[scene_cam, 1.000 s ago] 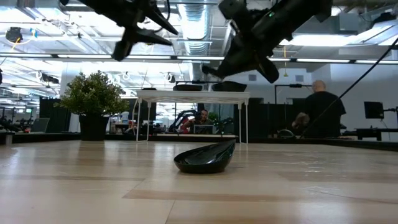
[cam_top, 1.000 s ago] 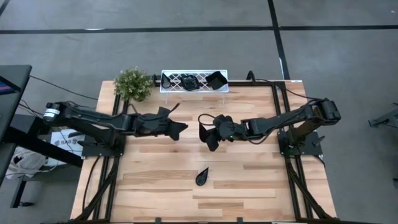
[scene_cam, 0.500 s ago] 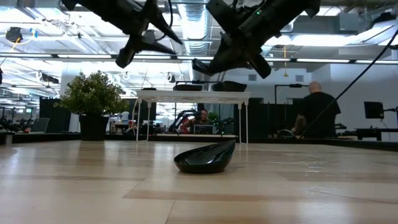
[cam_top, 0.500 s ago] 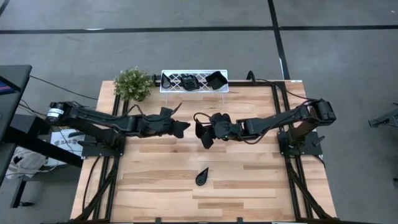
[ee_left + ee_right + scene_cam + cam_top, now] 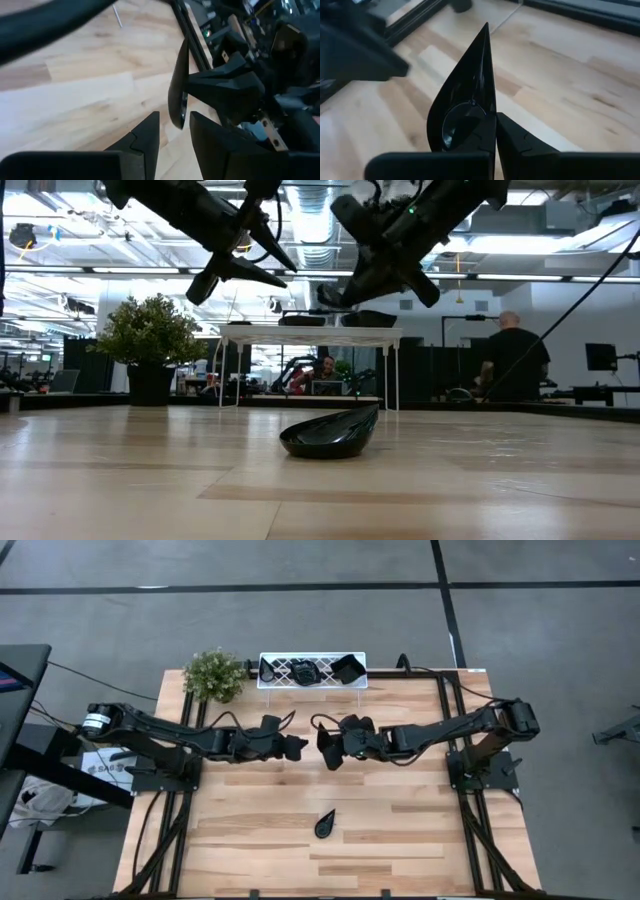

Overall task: Pick & Place Mini shaped plates
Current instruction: Stack the top drop shaped plate on the top of the drop shaped plates on the shelf

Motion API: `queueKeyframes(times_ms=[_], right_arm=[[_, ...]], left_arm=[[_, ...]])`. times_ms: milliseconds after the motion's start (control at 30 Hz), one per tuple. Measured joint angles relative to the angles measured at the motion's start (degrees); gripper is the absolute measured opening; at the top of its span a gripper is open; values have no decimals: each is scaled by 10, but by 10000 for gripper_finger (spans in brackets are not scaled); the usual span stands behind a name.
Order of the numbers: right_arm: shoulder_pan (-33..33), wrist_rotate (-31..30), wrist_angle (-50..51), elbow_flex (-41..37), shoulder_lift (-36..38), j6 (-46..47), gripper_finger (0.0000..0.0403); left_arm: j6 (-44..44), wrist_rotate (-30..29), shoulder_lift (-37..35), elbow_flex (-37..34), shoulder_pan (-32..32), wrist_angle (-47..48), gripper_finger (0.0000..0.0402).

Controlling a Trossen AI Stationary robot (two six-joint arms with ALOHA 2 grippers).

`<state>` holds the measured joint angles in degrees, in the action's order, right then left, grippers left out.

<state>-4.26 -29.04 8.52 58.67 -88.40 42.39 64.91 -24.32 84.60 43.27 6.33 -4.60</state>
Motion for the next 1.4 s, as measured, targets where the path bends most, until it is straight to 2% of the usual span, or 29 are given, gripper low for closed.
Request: queueKeyframes(times_ms=[100, 367, 667, 900, 1033, 1200, 1400], right_arm=[[9, -16, 7, 0, 0, 10, 0], [19, -24, 27, 12, -21, 27, 0], [1, -25, 118, 126, -107, -4, 0], [3, -32, 136, 134, -107, -33, 0], [3, -16, 134, 134, -106, -68, 0], [2, 6, 129, 134, -106, -85, 0], [-6, 19, 120, 134, -106, -114, 0]], left_arm=[[0, -20, -1, 0, 0, 1, 109], [1, -29, 3, 0, -18, 0, 108], [-7, -27, 3, 0, -22, 9, 108], [-25, -17, 3, 0, -23, 21, 108], [-106, 10, 3, 0, -23, 22, 108], [-136, 11, 3, 0, -24, 22, 108], [-282, 56, 3, 0, -23, 25, 108]])
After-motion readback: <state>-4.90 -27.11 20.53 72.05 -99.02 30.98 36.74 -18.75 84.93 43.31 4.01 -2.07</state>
